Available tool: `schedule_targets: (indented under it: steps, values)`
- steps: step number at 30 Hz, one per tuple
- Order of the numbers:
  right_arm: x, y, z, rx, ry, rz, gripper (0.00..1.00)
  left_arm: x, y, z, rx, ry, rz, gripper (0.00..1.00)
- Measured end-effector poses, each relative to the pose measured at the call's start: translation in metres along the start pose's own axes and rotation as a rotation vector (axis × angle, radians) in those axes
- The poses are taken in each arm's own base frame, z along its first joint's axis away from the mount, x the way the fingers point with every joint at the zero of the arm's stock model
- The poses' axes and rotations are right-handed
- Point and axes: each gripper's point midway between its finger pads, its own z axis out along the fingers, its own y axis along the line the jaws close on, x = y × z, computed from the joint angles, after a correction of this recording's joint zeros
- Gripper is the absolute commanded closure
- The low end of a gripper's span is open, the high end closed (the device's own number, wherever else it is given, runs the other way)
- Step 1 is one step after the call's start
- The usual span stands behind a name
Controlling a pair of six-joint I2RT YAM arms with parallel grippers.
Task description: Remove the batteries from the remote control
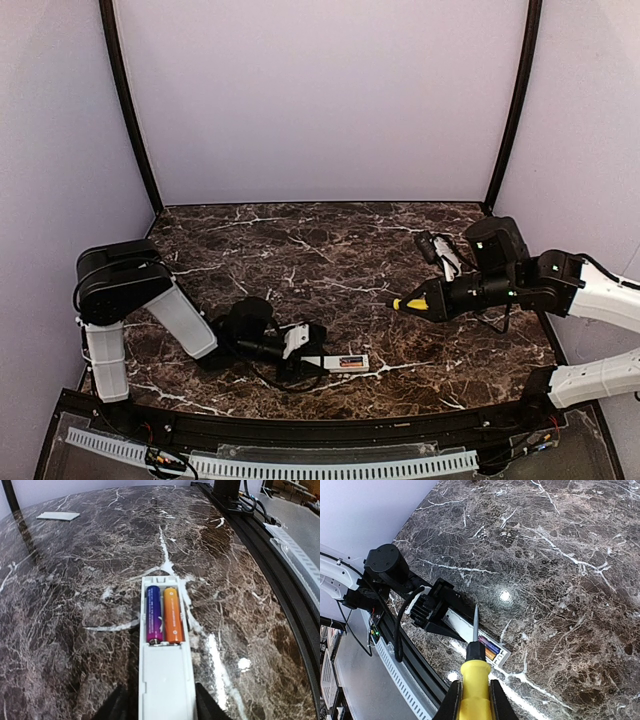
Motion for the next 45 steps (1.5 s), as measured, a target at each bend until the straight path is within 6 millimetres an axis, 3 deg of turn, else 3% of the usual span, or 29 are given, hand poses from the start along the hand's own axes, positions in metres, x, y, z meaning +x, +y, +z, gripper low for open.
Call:
schedule_targets:
  steps: [3,7,17,21,27,40,45]
  values:
    - [0.000,0.000,0.000,0.001,-0.003,-0.005,1.00,-0.001,-0.001,0.002,0.017,0.002,-0.004,0.82]
    - [-0.001,0.000,0.000,0.002,-0.003,-0.011,1.00,-0.002,-0.001,0.002,0.026,0.003,-0.005,0.98]
    - [-0.004,0.000,-0.007,0.004,-0.033,-0.023,1.00,-0.003,0.001,-0.010,-0.016,0.029,-0.009,1.00]
    - [-0.006,-0.001,-0.008,0.011,-0.041,-0.028,1.00,-0.025,0.010,-0.024,-0.079,0.026,0.026,1.00]
    - [-0.008,-0.003,-0.009,0.027,-0.054,-0.043,1.00,-0.076,0.024,-0.057,-0.205,-0.030,0.084,1.00]
    - [-0.020,-0.006,-0.012,0.034,-0.099,-0.086,1.00,-0.153,0.054,-0.130,-0.490,-0.069,0.086,1.00]
    - [-0.028,0.002,-0.019,0.005,-0.141,-0.135,1.00,-0.164,0.059,-0.148,-0.527,-0.010,0.132,1.00]
